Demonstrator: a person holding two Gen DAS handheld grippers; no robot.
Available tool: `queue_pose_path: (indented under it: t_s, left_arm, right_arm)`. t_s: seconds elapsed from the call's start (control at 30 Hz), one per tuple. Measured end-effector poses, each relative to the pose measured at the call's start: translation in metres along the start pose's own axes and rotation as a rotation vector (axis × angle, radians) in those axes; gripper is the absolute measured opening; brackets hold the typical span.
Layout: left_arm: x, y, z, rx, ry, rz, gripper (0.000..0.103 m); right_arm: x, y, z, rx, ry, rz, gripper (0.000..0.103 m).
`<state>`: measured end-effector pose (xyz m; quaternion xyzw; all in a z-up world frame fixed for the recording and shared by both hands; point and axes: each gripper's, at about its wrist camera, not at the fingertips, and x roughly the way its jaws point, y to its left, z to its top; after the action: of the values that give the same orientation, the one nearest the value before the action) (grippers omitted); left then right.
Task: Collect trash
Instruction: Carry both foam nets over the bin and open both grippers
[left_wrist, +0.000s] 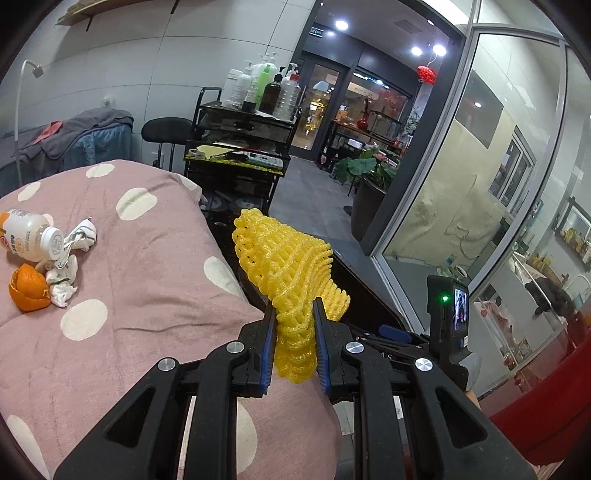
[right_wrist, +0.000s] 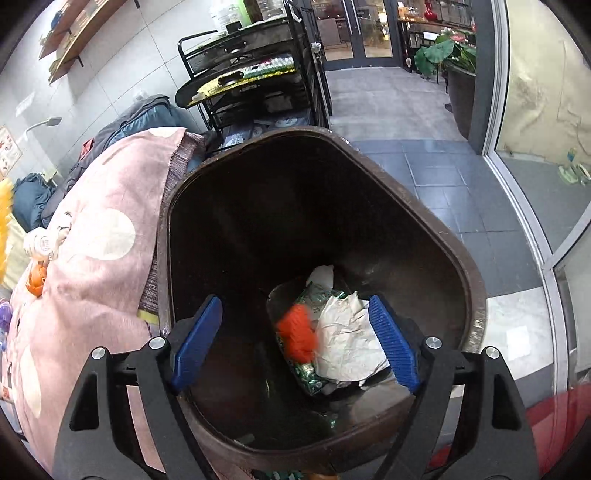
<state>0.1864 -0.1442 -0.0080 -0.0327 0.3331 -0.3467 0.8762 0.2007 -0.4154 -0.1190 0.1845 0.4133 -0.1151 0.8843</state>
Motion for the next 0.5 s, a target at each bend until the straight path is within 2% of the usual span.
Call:
queue_pose_path:
  t_s: [0.13, 0.5]
  left_arm:
    - [0.009, -0.005, 0.003, 0.007, 0.019, -0.016, 0.019]
    - [0.052, -0.023, 0.014, 0.054, 0.106, -0.042, 0.019]
  right_arm:
    - [-0.016, -0.002, -0.001, 0.000, -0.037, -0.002, 0.086]
    - [-0.047, -0.005, -0.002, 0.000, -0.099, -0.023, 0.087]
